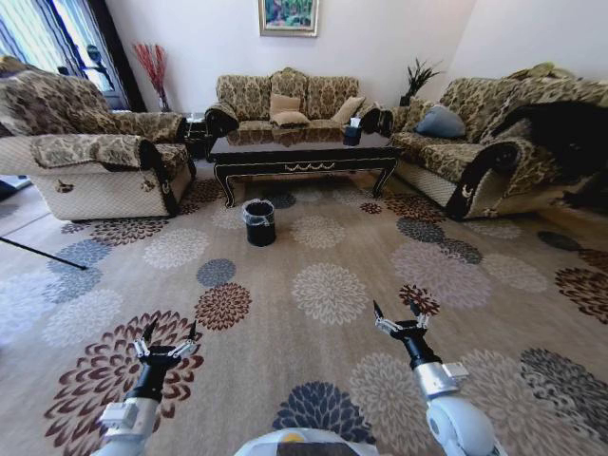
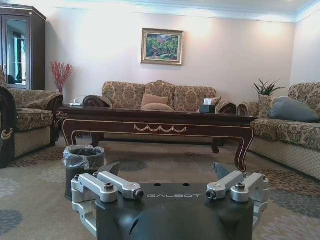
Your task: Move to the front of the table and pick up the trash from the floor, then place it into the trash bin.
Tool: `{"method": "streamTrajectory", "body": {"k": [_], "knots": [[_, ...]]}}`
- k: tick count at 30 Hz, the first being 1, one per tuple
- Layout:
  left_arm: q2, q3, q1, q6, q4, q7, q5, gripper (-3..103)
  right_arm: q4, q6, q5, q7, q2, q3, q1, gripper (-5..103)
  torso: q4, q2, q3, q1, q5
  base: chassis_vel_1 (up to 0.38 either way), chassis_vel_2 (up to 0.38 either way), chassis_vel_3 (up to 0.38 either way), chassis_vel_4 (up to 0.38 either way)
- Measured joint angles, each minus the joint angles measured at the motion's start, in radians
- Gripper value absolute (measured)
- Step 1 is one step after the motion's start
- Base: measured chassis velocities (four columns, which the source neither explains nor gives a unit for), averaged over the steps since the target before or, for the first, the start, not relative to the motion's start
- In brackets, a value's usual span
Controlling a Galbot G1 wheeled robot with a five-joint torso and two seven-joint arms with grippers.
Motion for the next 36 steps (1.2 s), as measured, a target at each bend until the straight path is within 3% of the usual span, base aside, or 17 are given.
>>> {"method": "streamTrajectory", "body": {"k": [36], "knots": [[0.0,0.0,0.0,0.0,0.0,0.0,0.0,100,0.0,0.0,0.0,0.0,0.0,0.0,0.0,100,-0.0001,0.122,0.082,0.039,0.0001,0.0,0.0,0.0,0.0]]}}
